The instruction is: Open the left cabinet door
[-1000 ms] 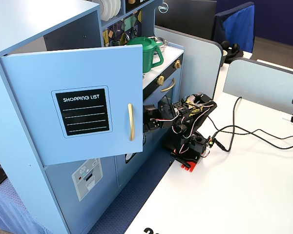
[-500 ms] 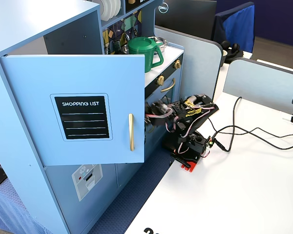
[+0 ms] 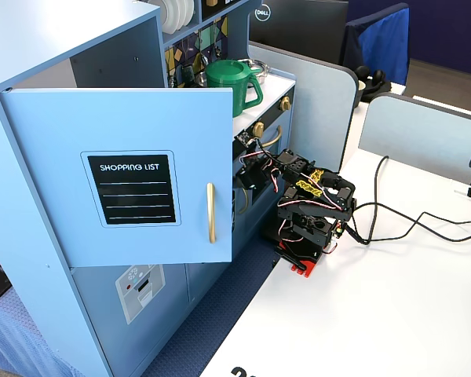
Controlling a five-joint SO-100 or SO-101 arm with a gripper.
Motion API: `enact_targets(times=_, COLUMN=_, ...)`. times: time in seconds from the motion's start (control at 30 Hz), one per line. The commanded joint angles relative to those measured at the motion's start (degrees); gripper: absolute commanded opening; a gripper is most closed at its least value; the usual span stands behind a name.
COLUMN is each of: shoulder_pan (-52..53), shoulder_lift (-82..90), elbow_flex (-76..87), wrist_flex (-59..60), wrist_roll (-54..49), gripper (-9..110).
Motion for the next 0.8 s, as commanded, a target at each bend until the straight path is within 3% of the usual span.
enact_targets(times=0.0, shoulder_pan=2.6, shoulder_lift=1.5, elbow_flex=1.8, wrist_flex=10.3, wrist_roll=3.9, gripper=9)
enact_targets(times=0.3, shoulder_pan=3.6, shoulder_lift=10.2, elbow_flex=15.6, wrist_flex=19.2, wrist_roll=4.4, gripper=10)
enact_targets(times=0.57, shoulder_pan=2.3, shoulder_lift=14.2, elbow_flex=16.1, wrist_flex=27.5, wrist_roll=9.2, gripper=9)
enact_targets(times=0.77, shoulder_pan=1.3, shoulder_lift=14.2, elbow_flex=16.1, wrist_flex=32.3, wrist_roll=12.8, gripper=0)
